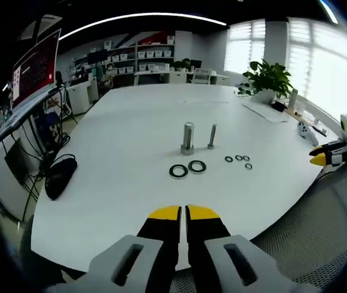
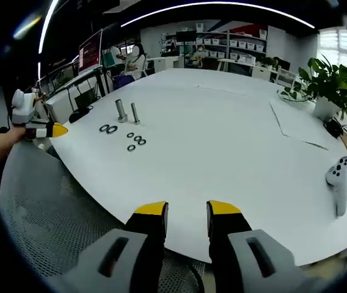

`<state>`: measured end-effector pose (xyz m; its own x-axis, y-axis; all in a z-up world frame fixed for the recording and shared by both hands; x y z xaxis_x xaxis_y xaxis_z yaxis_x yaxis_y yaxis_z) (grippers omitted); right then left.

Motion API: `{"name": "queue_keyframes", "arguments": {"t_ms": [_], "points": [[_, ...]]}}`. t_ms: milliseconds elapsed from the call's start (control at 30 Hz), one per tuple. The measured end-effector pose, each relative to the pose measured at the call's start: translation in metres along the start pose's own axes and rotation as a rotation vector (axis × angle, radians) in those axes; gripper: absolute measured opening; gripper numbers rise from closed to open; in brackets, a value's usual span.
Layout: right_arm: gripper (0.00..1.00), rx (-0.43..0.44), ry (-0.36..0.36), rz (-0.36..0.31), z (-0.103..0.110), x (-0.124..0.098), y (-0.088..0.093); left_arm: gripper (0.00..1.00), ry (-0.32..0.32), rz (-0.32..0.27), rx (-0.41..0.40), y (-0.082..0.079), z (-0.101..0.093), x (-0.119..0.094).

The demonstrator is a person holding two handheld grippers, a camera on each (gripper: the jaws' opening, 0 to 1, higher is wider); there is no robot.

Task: Place the washer onto the threaded stud by aligning its center hole with the stud, sliding it down to the base, and recovering from edge contact or off-axis alignment until the washer reaches the visible bottom stop.

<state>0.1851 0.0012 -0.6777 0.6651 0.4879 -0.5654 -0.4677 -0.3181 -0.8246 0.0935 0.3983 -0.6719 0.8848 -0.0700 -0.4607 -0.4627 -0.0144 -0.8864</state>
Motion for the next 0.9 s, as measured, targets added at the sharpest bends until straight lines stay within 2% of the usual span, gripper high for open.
{"name": "queue_keyframes", "arguments": {"t_ms": [367,500,567,633,700,767,900], "points": [[0.24,-0.003,0.002,0.002,0.0010,-0.0003,-0.0008,0.00,0.010,-0.004,-0.017,0.0008,0.0001,0.0005],[0.24,0.010,-0.003,-0.020,0.0010,-0.0006,-0.0019,0.00,0.009,-0.017,-0.024,0.0001,0.0004,0.0000],[0.25,0.020,-0.042,-0.009,0.0034,0.0014,-0.0002,0.00,0.007,-0.010,-0.028,0.0005,0.0005,0.0003],[0.25,0.013,-0.050,0.005,0.0035,0.0022,0.0010,0.00,0.008,-0.004,-0.026,0.0007,0.0006,0.0007],[0.24,0.036,-0.080,-0.003,0.0057,0.0032,0.0007,0.00,0.007,-0.002,-0.026,0.0008,0.0007,0.0007],[0.24,0.038,-0.028,-0.008,0.0012,0.0012,0.0002,0.00,0.003,-0.003,-0.031,0.0010,0.0010,0.0003],[0.25,0.052,-0.033,-0.028,0.0017,0.0005,-0.0006,0.00,0.007,0.001,-0.035,0.0015,0.0004,0.0001]]}}
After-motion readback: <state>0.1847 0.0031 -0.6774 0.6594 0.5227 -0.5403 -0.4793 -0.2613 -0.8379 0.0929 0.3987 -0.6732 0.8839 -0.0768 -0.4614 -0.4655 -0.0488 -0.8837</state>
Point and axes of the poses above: the point that each gripper's makers call its tool centre point, and the gripper's own axes: x roughly forward along the fingers, z roughly to its left, y roughly out of its underside, the point moved 10 cm from there along -x, roughly backward along the fingers, and after that the axes turned 7 degrees about -z, right-handed, at the moved point
